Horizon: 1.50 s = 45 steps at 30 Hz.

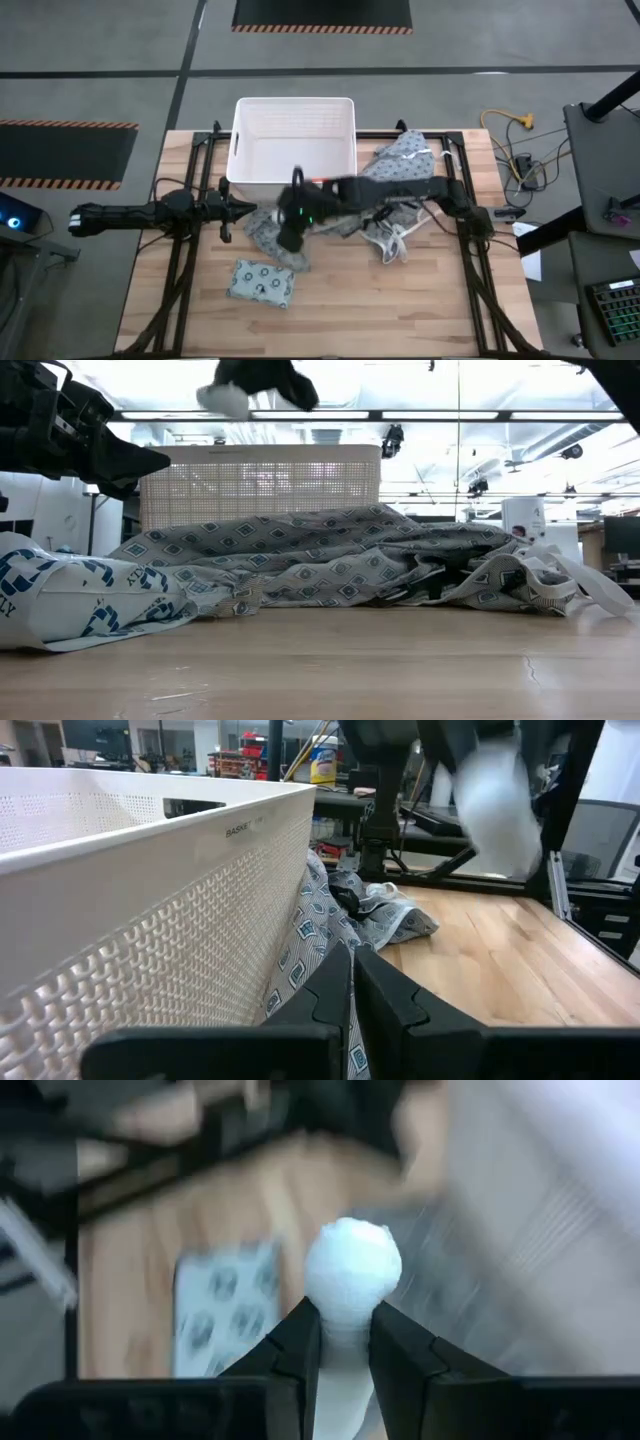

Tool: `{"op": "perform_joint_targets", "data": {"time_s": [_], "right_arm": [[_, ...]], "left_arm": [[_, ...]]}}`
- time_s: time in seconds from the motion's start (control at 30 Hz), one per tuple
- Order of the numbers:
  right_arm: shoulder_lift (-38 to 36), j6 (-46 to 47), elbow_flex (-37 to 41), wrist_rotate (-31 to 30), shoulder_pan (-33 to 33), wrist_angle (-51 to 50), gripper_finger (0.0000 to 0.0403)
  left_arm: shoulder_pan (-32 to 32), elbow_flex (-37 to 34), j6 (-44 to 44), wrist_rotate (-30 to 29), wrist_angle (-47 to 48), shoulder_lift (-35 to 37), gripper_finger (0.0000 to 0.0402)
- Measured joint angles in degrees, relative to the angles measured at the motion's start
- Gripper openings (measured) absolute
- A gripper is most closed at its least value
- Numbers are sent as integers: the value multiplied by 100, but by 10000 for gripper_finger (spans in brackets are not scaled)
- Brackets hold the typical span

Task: Pick & place medical supplies in basket/bin
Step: Put the white bandage into the white bin, then put the mailer bag into the white bin

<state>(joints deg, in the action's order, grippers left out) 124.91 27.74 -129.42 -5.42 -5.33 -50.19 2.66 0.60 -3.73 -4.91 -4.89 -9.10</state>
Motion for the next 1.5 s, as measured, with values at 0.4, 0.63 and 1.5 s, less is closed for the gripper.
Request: {"op": "perform_joint_targets", "data": {"time_s": [0.4, 0.63, 1.5], "right_arm": [[-368, -1118, -458, -2416, 935, -173, 64], [-309, -1220, -439, -1453, 1483, -641, 97], [-1906, -2884, 751, 1567, 671, 1079, 202]], "left_arm": [[0, 0, -2, 2, 2, 2, 0], [0, 0, -2, 0, 2, 2, 0], [0, 0, 15, 0, 2, 0, 0]]}}
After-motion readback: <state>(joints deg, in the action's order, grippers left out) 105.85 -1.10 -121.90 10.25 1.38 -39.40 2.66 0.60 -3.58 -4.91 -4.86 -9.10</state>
